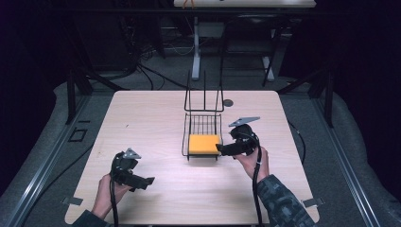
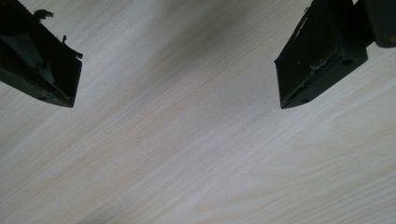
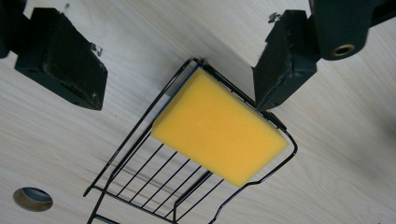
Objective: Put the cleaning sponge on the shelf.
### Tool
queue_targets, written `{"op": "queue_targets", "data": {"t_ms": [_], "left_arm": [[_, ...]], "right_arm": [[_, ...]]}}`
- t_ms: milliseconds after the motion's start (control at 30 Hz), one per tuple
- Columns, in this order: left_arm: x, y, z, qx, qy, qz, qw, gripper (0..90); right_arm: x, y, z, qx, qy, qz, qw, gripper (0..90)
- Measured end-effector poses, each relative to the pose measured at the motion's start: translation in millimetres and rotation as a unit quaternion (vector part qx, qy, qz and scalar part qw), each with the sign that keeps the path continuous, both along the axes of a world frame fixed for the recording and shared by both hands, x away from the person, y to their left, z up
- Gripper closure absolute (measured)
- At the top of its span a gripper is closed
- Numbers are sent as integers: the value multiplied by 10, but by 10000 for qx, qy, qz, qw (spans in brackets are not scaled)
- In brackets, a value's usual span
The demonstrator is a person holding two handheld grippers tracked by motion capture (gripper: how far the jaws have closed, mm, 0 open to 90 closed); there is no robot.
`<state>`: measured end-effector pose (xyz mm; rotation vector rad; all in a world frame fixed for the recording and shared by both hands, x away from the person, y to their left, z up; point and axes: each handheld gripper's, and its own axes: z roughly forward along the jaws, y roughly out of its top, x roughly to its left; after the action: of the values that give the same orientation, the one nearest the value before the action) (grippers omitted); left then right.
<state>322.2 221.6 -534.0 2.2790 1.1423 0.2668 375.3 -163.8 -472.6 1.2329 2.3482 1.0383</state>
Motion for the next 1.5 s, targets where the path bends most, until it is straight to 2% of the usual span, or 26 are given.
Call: {"op": "queue_targets", "data": {"t_ms": [467,733,867,967,1100,1267,1333,1500], "left_arm": [[2,-10,0,-6,23,-33,10000,2],[-2,-8,5,-21,-2,-30,10000,2],[4,-25,1,12,4,-84,10000,2],[0,-25,1,8,14,-104,9999,2],[2,-29,-2,25,19,-97,9999,2],[20,-58,-8,67,51,-143,9999,2],[26,-69,-13,64,62,-163,9998,2],[22,-55,-13,53,53,-164,9998,2]], "right_arm": [[-315,-287,106,-102,-203,-46,9997,98],[-458,-534,-18,-188,-97,-246,9995,56],[-542,-663,-151,-229,61,-392,9990,28],[-603,-756,-266,-374,224,-410,9982,18],[-665,-840,-351,-502,283,-423,9974,15],[-654,-922,-416,-720,273,-423,9961,16],[-637,-950,-441,-704,276,-412,9963,18],[-607,-960,-460,-846,252,-377,9954,20]]}}
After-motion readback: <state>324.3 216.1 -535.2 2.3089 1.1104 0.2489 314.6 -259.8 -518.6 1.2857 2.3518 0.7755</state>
